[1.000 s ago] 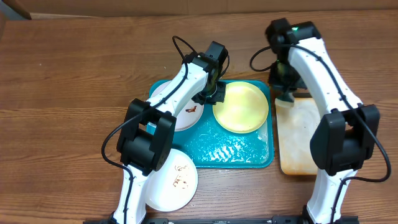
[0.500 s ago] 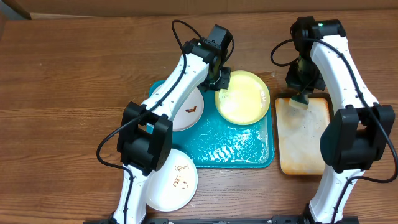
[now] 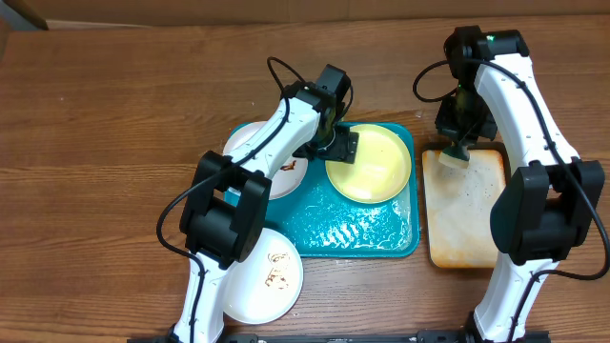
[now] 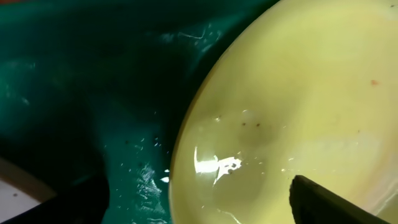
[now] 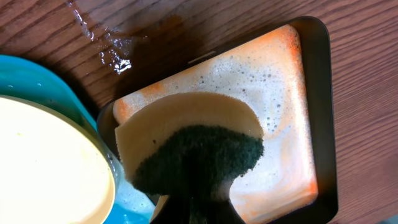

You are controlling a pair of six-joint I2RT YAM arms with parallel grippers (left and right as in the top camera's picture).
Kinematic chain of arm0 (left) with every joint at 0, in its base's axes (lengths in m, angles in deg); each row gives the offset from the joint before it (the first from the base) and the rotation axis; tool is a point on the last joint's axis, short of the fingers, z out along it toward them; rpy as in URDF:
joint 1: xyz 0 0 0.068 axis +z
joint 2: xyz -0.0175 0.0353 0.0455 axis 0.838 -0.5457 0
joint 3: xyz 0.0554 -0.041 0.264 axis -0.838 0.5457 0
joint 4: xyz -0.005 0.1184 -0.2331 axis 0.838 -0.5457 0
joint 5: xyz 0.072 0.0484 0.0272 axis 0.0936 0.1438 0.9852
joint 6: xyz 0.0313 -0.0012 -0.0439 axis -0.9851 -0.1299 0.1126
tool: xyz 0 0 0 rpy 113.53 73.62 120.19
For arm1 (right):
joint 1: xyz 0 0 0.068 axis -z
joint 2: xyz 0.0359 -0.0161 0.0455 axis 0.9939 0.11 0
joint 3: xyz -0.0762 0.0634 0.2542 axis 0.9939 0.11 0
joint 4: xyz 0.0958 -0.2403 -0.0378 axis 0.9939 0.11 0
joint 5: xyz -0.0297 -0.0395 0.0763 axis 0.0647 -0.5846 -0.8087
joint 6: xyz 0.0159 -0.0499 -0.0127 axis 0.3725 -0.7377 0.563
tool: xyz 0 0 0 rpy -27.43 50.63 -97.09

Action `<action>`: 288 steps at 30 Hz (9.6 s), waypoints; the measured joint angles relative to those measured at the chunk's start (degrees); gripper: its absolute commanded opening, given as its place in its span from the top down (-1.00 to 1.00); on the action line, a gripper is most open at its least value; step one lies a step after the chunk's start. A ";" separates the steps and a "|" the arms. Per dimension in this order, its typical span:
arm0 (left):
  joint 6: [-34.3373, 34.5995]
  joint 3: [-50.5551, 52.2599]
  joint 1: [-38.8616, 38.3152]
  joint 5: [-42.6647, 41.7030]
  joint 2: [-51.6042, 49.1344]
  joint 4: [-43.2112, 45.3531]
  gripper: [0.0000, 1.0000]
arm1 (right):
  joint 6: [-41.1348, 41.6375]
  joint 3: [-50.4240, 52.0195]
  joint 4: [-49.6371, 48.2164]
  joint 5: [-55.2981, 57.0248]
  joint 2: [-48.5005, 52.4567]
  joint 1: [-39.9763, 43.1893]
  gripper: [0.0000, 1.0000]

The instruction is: Clean dirty plates on tray and stack at the side

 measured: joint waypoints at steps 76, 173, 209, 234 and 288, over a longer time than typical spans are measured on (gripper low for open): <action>13.11 -23.43 -19.71 71.45 9.75 -42.75 0.92 | -3.21 24.11 -22.29 -19.30 0.00 11.85 0.92; 15.23 -23.15 -3.13 44.50 9.31 -36.59 0.91 | -4.28 24.35 -23.10 -22.29 0.00 11.91 0.92; 4.81 20.61 69.96 -0.83 15.45 -1.27 0.91 | -6.36 24.39 -19.96 -22.29 0.00 11.91 0.92; 5.05 27.61 71.89 -3.80 25.40 2.56 -0.21 | -7.50 24.39 -19.56 -22.27 0.00 11.91 0.92; 11.47 25.99 23.87 -0.24 13.88 -0.24 0.92 | -8.11 24.39 -19.56 -22.29 0.00 11.91 0.92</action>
